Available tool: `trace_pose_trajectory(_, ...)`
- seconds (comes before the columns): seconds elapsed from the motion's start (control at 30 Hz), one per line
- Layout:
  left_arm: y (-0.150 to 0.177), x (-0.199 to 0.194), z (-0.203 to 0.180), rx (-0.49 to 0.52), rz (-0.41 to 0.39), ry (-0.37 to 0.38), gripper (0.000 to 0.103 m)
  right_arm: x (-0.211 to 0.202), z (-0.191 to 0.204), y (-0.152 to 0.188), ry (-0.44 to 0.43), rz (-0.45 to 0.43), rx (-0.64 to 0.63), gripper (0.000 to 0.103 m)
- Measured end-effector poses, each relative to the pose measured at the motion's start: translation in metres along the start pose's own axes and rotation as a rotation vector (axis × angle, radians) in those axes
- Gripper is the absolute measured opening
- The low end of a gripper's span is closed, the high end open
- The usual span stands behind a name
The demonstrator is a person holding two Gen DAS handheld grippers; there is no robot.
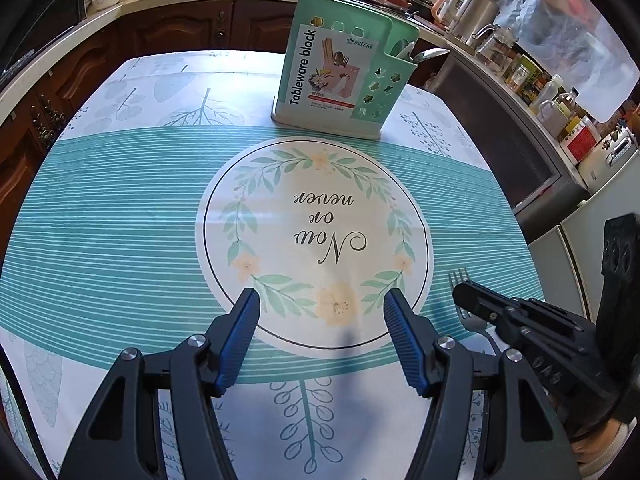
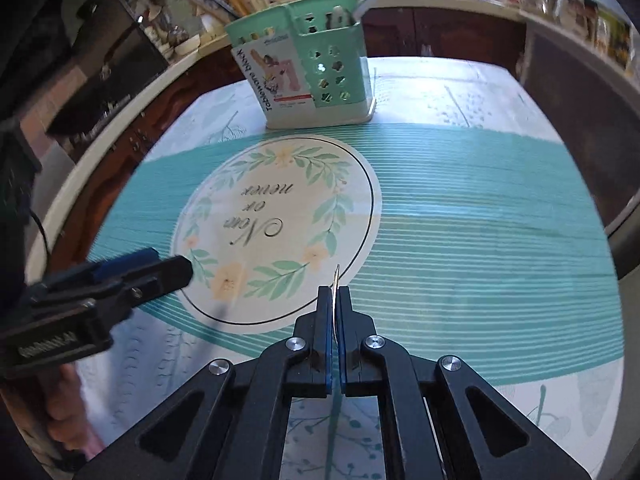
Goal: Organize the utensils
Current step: 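Close the right tool on the metal fork handle, then lift the fork with the right tool and lower it into the green holder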
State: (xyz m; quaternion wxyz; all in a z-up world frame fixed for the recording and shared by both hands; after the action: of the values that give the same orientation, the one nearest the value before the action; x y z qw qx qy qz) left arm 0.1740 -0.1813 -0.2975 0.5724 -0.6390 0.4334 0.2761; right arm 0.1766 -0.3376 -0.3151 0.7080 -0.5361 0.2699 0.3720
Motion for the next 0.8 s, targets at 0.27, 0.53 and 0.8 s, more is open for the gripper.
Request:
trace_pose_trajectory(0.27, -0.015, -0.01, -0.006, 0.021, -0.03, 0.006, 0.063, -0.034, 0.003, -0.035, -0.262, -0.067, 0.242, 0.002)
trace_pose_trajectory(0.53, -0.056, -0.035, -0.006, 0.027, -0.12, -0.01, 0.063, -0.071, 0.021, -0.121, -0.372, -0.248, 0.257, 0.002)
trace_pose_trajectory(0.8, -0.123, -0.054, 0.003, -0.005, -0.191, -0.048, 0.063, -0.106, 0.04, -0.246, -0.459, -0.478, 0.241, 0.002)
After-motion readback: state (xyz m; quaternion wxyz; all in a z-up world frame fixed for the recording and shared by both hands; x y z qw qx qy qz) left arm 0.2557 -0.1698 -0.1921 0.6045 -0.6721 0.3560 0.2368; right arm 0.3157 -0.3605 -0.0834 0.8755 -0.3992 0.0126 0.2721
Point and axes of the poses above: each gripper's, at about its wrist camera, not at the fingertips, and x roughly the way its jaws point, z to its left, y to its underside, the point moved 10 cm from there along x, roughly the way its jaws point, and after that the axes turned 4 degrees about -y, right-handed, at the moved point
